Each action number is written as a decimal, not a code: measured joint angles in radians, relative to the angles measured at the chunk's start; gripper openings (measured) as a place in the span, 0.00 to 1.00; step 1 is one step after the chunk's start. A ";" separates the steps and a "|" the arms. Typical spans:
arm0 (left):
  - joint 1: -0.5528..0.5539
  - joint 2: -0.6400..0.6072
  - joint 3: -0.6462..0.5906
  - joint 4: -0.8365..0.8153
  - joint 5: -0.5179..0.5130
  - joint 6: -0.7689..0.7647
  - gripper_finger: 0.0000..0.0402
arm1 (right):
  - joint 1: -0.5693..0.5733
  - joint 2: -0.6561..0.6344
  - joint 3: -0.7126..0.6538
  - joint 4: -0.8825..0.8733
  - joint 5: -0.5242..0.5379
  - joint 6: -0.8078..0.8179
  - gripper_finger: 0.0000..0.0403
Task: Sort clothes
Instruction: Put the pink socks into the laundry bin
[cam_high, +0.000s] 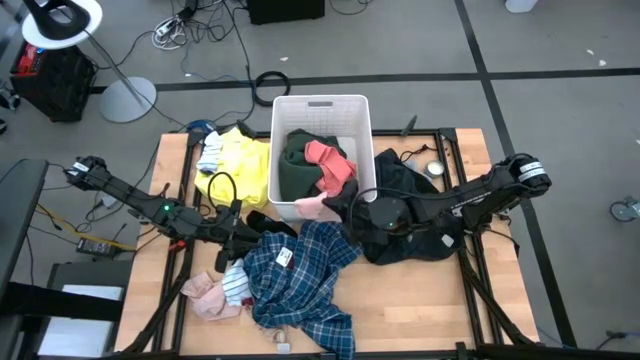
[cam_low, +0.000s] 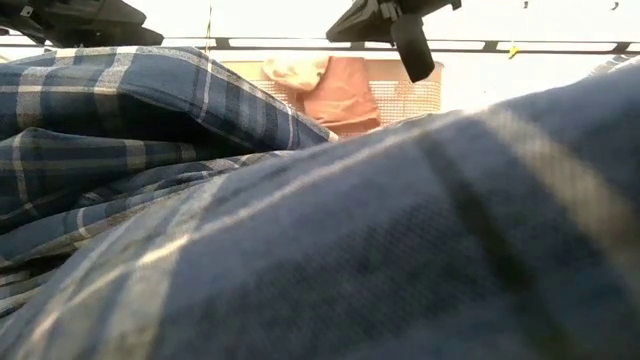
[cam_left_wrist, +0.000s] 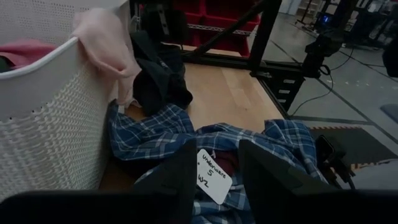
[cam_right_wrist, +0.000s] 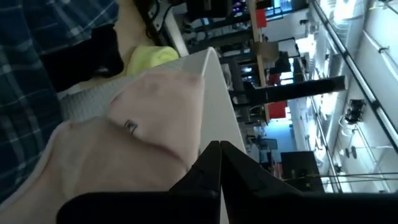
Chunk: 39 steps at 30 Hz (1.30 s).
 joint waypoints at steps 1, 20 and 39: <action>0.000 0.000 0.000 0.000 0.000 0.000 0.31 | 0.000 0.000 0.000 0.012 0.001 0.000 0.01; 0.000 0.000 0.000 0.002 0.001 0.000 0.31 | 0.069 -0.001 0.091 0.003 0.126 0.561 0.03; 0.000 0.000 0.000 0.013 0.020 0.000 0.31 | -0.084 0.037 0.483 -0.668 -0.301 1.257 0.09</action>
